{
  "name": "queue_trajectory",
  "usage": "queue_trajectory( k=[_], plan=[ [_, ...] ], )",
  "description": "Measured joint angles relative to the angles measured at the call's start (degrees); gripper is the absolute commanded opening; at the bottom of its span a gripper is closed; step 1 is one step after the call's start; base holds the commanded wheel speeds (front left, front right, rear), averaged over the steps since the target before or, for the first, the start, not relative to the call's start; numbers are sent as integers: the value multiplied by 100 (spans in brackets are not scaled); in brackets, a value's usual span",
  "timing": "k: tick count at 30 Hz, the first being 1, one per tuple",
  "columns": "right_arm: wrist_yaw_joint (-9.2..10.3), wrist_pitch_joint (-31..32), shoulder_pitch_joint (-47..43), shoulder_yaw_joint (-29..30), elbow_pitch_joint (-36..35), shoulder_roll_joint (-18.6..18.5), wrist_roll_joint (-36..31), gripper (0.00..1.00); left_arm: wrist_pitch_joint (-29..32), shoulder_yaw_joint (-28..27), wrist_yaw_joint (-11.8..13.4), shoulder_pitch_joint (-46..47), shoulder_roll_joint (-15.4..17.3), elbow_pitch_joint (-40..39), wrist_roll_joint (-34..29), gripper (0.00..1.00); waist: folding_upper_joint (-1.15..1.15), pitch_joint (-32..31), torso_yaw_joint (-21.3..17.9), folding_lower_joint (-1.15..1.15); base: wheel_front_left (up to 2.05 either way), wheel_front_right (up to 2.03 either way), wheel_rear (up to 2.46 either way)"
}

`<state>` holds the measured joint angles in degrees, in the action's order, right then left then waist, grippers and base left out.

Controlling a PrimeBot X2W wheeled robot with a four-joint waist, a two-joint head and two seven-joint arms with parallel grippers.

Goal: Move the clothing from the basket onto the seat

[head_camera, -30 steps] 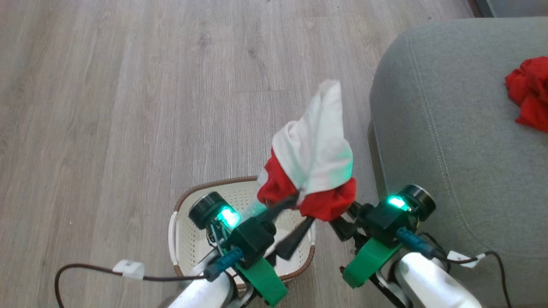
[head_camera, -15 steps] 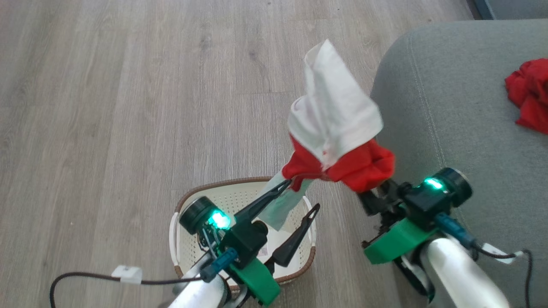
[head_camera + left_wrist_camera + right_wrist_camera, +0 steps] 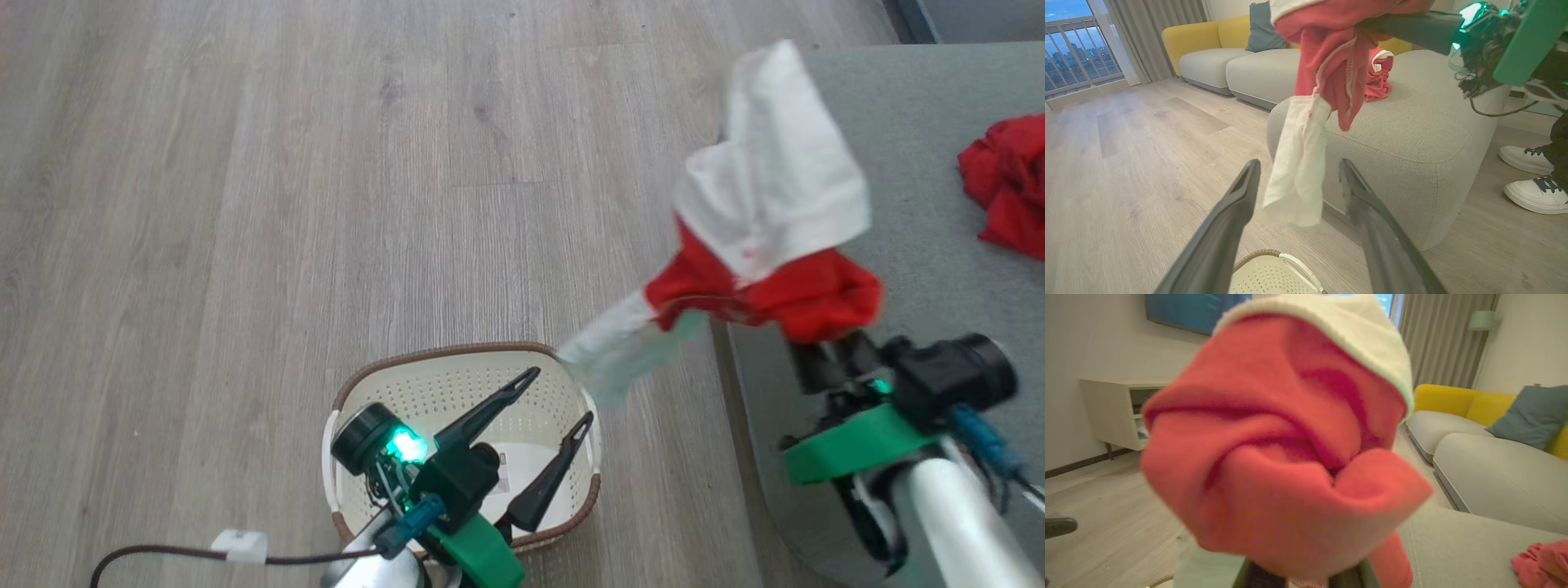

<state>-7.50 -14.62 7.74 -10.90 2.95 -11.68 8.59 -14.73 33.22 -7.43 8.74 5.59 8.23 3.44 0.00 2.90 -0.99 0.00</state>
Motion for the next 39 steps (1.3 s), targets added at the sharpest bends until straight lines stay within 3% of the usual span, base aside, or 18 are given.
queue_trajectory(
  k=[11, 25, 39],
  plan=[
    [0, 0, -409, 1047, 68, 301, 241, 0, 1, 187, 0, -86, 37, 176, 274, 100, 0, -44, -56, 0, 0, 0, 0],
    [0, 0, -614, 1270, 474, 444, 191, 0, 1, 293, 0, -314, 37, 400, 479, 100, 0, -48, -87, 0, 0, 0, 0],
    [0, 0, -589, 1414, 343, 439, 68, 0, 2, 130, 0, -308, 5, 377, 452, 100, 0, 65, -280, 0, 0, 0, 0]
  ],
)
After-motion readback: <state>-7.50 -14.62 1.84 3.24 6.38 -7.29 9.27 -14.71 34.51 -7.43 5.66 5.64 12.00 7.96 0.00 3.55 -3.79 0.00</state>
